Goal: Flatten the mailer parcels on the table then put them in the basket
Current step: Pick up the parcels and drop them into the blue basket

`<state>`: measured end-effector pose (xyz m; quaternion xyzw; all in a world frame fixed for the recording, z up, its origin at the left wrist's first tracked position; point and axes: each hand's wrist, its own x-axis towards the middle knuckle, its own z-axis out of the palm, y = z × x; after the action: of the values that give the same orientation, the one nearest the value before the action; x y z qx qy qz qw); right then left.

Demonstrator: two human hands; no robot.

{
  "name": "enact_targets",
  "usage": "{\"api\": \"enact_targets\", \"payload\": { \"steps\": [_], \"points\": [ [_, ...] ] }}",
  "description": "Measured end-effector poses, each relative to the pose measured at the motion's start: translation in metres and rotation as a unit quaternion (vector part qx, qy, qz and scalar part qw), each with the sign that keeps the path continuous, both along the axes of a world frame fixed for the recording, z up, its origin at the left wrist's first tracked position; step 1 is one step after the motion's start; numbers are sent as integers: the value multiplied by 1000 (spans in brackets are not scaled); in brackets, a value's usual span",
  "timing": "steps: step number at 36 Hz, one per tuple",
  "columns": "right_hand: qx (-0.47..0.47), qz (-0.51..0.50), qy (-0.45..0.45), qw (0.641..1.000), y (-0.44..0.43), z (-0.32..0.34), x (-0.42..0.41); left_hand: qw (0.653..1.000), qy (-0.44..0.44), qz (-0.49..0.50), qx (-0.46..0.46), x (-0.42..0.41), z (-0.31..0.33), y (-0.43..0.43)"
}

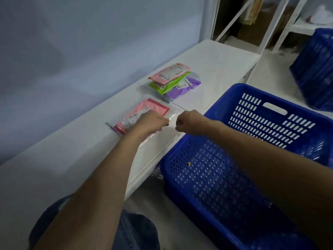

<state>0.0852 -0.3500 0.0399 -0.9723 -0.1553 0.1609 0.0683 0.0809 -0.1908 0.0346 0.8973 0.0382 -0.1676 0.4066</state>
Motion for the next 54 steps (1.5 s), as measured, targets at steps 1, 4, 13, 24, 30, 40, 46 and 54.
{"api": "enact_targets", "payload": {
  "steps": [1,4,13,24,30,40,46,54],
  "points": [
    [12,2,-15,1000,3,2,10,997,7,55,-46,1,-2,10],
    [51,-16,-42,998,12,2,35,966,39,202,-159,4,-7,36],
    [30,-29,-73,996,61,-20,91,881,73,389,-260,-2,-36,94],
    [139,-148,-43,978,78,-56,115,862,109,416,-268,19,-50,90],
    [220,-174,-2,960,68,-46,103,866,112,426,-235,16,-46,90],
    [406,-235,111,876,25,-15,69,891,123,376,-223,2,-34,73],
    [473,-271,133,828,-10,-6,53,913,134,317,-220,-3,-18,46],
    [511,-305,129,793,-47,-4,34,885,172,292,-319,-3,-13,8]
  ]
}}
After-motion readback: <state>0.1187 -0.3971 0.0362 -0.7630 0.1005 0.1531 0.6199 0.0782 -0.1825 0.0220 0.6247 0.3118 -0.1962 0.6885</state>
